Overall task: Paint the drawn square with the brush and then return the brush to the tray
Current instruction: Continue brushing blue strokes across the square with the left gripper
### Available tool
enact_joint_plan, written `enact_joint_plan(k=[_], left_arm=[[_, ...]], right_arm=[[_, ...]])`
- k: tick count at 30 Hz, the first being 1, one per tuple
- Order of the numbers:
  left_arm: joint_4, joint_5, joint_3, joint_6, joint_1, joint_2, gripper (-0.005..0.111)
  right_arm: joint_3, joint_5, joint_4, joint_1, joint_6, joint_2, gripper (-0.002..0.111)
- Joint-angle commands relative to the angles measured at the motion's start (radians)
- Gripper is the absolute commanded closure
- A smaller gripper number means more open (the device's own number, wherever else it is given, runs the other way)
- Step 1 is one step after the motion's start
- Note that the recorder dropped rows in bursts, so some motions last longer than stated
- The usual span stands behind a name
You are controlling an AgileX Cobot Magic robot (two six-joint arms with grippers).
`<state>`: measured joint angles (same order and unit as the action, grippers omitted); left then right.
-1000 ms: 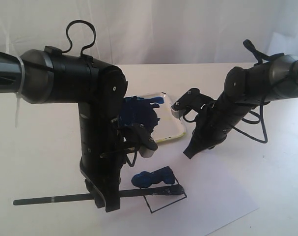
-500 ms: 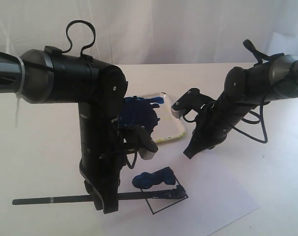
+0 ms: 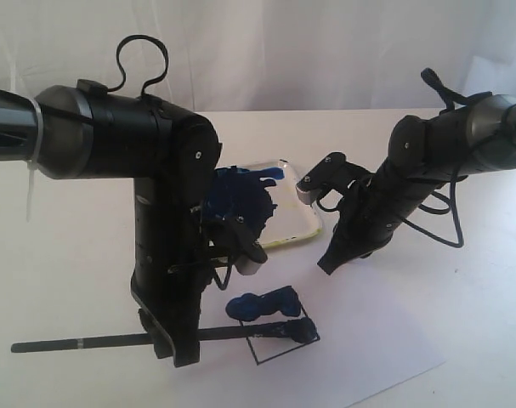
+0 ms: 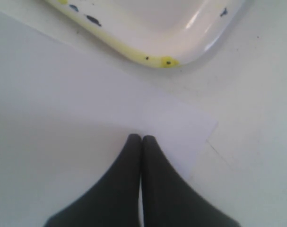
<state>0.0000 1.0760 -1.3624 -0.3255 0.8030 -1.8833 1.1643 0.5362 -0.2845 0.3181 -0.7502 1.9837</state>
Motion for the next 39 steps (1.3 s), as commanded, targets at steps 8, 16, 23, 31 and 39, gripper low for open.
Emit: enact_joint_plan(k=[8, 16, 23, 31, 39], left_arm=[[0.086, -0.016, 0.005, 0.114, 0.006, 0.004, 0.107], [0.152, -0.014, 0.005, 0.175, 0.006, 0.004, 0.107], [0.116, -0.01, 0.005, 0.148, 0.006, 0.006, 0.107], [0.021, -0.005, 0.005, 0.071, 0.006, 0.009, 0.107], [0.028, 0.008, -0.007, 0.06, 0.006, 0.05, 0.107]], right_arm=[[-0.002, 0.012, 0.014, 0.0, -0.012, 0.013, 0.108], [-0.002, 0.012, 0.014, 0.0, -0.012, 0.013, 0.108], [-0.002, 0.011, 0.014, 0.0, -0.012, 0.013, 0.108], [-0.002, 0.011, 0.029, 0.0, -0.013, 0.013, 0.108], [-0.002, 0.007, 0.032, 0.0, -0.013, 0.013, 0.108]])
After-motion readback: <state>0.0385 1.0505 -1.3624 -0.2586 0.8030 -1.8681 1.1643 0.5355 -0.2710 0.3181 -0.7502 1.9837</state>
